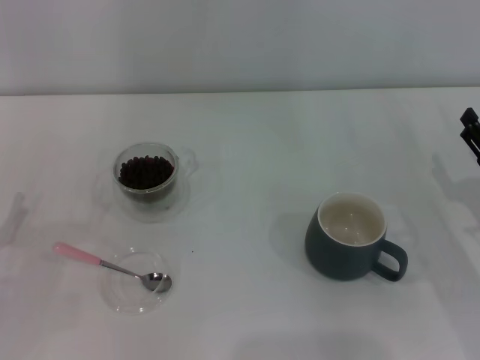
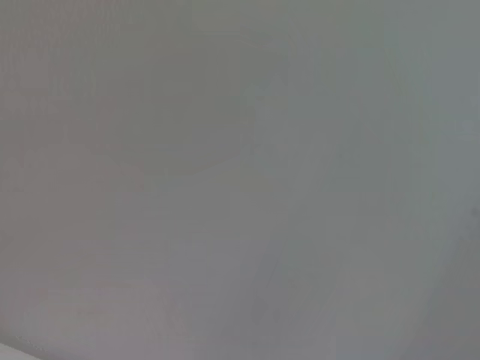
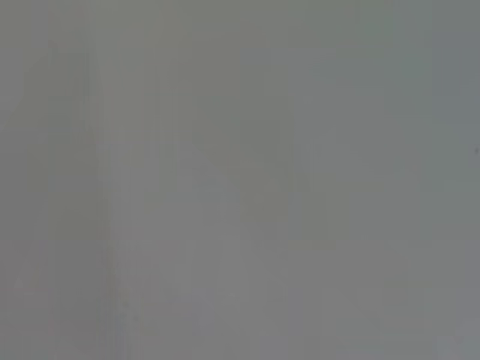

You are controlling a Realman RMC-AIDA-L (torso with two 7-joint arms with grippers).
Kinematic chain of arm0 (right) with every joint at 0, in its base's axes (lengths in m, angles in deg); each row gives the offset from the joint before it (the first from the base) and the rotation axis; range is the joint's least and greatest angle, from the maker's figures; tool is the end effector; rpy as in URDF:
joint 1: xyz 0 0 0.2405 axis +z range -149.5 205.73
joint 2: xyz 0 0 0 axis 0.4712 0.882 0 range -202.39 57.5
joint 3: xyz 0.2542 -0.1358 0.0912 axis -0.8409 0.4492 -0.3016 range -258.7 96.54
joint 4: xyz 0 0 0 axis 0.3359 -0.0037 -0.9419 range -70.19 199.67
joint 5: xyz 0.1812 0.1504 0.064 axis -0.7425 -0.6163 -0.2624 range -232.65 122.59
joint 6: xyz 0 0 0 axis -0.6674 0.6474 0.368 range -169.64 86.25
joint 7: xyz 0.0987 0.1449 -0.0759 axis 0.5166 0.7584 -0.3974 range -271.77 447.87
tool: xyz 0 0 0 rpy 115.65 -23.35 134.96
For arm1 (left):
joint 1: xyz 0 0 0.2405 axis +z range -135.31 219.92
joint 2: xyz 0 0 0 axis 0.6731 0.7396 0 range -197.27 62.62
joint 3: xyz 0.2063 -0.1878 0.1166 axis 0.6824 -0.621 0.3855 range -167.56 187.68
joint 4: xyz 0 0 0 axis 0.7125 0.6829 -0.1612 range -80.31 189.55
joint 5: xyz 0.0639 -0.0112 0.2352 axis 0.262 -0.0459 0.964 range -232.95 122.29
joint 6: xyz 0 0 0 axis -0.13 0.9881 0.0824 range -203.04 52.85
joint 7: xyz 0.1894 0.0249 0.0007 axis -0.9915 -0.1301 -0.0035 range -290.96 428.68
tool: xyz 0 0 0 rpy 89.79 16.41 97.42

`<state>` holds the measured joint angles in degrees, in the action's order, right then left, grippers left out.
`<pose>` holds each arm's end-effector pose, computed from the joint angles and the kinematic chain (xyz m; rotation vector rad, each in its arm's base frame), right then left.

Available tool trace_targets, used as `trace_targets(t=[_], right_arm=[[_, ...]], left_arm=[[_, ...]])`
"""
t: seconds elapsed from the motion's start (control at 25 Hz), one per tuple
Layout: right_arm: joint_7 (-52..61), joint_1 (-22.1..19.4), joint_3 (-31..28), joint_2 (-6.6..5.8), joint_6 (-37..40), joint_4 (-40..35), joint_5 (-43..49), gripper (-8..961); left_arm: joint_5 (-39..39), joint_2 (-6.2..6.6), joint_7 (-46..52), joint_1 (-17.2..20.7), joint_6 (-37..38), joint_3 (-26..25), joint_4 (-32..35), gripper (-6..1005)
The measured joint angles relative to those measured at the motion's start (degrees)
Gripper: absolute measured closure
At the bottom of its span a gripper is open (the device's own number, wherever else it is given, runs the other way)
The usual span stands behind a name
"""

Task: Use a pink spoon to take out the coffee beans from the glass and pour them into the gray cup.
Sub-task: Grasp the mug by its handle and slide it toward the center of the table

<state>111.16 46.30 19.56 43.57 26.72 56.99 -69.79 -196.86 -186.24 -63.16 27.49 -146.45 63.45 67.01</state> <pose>0.4386 0.3728 -0.0138 -1.5358 0.6708 0.7362 -0.4379 0.3545 -0.0078 -1.4975 -0.8954 -0.9966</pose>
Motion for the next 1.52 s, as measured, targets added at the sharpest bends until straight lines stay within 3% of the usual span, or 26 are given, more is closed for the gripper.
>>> trace_targets(t=[0.48, 0.72, 0.96, 1.24, 1.52], right_arm=[[0.4, -0.6, 0.7, 0.0, 1.5, 0.2, 0.0, 167], [2.6, -2.6, 6.5, -0.18, 7.5, 1.9, 0.0, 167], [10.0, -3.9, 13.8, -0.36, 18.3, 10.7, 0.4, 168], [14.5, -5.5, 15.6, -0.97, 29.8, 17.7, 12.4, 168], [14.7, -6.1, 15.2, -0.84, 27.8, 18.0, 19.9, 169]], left_arm=[[-0.2, -0.09, 0.2, 0.0, 0.0, -0.4, 0.0, 122], [-0.5, -0.09, 0.2, -0.1, 0.0, -0.5, 0.0, 122], [-1.1, -0.08, 0.3, -1.2, 0.4, -0.5, 0.0, 123], [-1.9, -0.04, 0.2, -3.1, 1.1, -0.7, -0.1, 123], [-2.0, 0.04, 0.3, -5.0, 2.8, -0.7, -0.2, 123]])
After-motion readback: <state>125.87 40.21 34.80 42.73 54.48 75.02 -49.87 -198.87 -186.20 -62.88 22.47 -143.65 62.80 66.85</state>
